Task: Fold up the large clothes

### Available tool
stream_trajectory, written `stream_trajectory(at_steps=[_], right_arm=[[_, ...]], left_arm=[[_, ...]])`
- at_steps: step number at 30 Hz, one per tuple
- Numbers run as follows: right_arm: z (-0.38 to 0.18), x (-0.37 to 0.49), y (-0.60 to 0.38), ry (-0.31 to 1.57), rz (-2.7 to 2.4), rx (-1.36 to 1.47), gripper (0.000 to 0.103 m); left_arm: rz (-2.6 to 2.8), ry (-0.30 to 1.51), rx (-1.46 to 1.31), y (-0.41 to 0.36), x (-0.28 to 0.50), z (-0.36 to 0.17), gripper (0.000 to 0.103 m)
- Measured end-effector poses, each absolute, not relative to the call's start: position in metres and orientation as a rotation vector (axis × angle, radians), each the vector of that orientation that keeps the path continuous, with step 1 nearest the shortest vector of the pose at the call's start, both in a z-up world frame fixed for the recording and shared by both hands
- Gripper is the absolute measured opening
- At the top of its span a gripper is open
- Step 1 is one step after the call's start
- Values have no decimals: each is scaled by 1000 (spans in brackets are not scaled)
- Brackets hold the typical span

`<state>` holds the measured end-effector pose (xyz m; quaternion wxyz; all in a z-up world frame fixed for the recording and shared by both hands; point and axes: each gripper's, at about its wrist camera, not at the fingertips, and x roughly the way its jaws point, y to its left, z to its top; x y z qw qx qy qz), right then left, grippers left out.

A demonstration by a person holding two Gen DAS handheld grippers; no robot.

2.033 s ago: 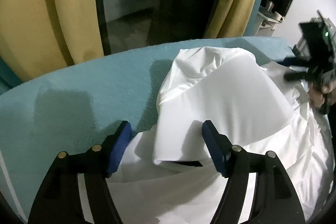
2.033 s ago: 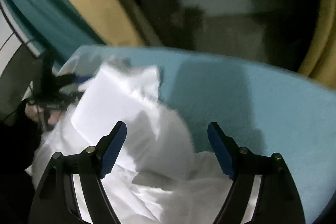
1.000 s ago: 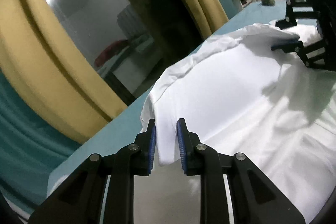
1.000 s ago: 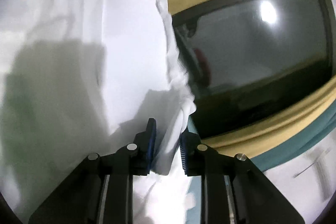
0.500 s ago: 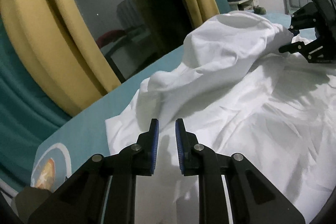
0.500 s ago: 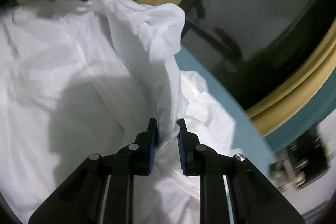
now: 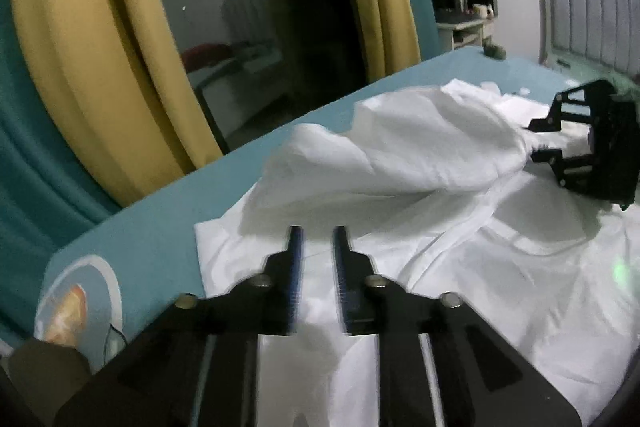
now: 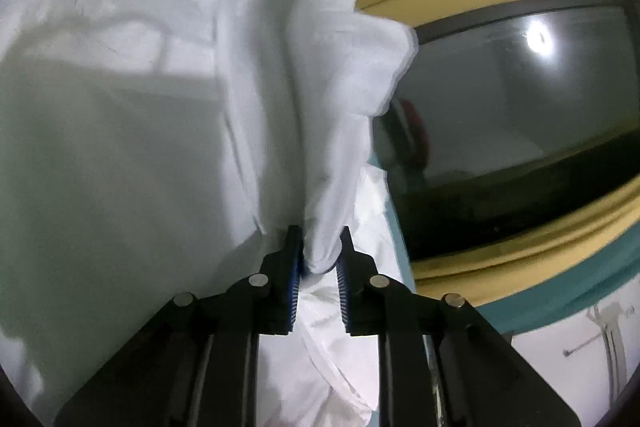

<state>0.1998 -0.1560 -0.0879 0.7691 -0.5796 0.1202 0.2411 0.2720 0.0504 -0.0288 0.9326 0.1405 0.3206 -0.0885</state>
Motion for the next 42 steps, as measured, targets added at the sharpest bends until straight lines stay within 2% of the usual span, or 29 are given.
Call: stream_trajectory(at_steps=[2,5,7,9,13,17,22,23,25,26,30,33,39,42], right_arm=[[-82,202,-167,292,506,-1237,29],[-67,217,-180,343,481,-1203,43],[-50,226,-191,418,494,-1094,47],[-21,233,-206,505,554,-872,47],[15,221,-198,556,758,-529,48],[13,229,-141,573,901,-484,48],[-5,276,-77,613,924,-447,48],[-12,284,-70,667,943,-444,47],[-25,301,-77,824,1004,-407,40],[-34,297,-78,889,1036,-417,40],[-42,258,-111,913,1161,-386,40],[-39,230,-135,915,1119,-434,46],[-22,204,-181,866,1018,-419,46],[-9,194,-215,807,881,-402,47]], left_arm=[[-176,643,256,56,270,-25,39],[-179,625,203,62,272,-20,40],[-179,617,176,63,276,-19,45],[-200,631,159,61,281,-24,53],[-224,748,169,50,301,-52,53],[-244,827,177,36,307,-77,53],[-248,831,138,37,298,-76,54],[-244,832,129,39,296,-75,53],[-241,825,115,42,291,-72,54],[-238,816,115,43,288,-69,54],[-235,766,100,47,284,-54,54],[-237,736,92,40,289,-46,54],[-275,711,118,2,312,-46,54],[-312,814,136,-19,327,-65,54]])
